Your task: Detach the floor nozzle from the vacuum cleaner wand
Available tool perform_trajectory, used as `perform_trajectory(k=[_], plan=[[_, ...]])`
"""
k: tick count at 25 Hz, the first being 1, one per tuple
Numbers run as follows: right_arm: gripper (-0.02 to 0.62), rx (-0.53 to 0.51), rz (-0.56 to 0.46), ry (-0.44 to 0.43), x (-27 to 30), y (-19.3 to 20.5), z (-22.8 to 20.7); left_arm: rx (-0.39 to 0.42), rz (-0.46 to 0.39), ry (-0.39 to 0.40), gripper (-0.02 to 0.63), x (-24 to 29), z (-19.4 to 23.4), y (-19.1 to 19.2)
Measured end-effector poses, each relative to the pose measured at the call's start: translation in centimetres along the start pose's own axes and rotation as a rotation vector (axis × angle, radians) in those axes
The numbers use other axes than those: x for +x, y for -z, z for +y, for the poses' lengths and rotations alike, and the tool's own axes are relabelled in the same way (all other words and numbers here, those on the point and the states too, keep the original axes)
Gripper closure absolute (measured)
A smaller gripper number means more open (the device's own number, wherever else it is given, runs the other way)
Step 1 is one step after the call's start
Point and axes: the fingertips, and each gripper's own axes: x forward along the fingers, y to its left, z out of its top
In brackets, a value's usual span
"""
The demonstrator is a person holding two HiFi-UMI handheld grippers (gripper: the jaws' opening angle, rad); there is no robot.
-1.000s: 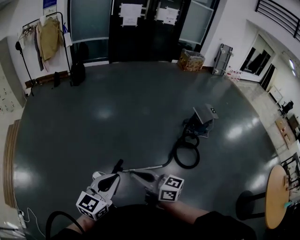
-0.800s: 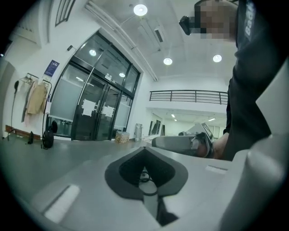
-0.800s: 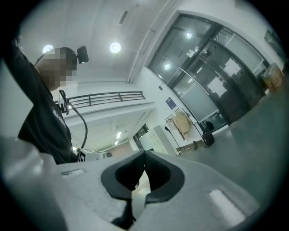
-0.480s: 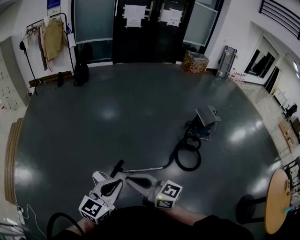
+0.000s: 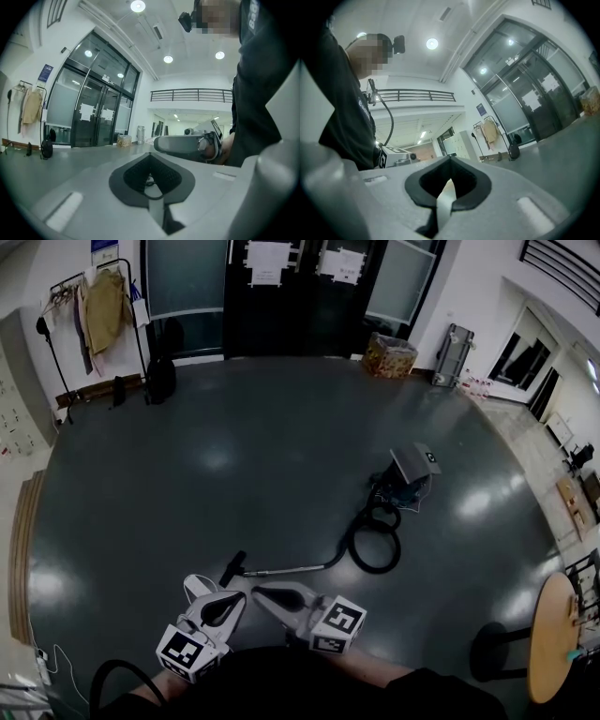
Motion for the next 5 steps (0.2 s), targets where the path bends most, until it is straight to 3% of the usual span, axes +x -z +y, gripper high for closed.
perform_trajectory(k=[5], plan=[[0.594, 0.035, 0.003, 0.015, 0.13, -0.07, -0.25, -0.009, 0.021, 0.01, 0.603, -0.12, 0.11, 0.37]])
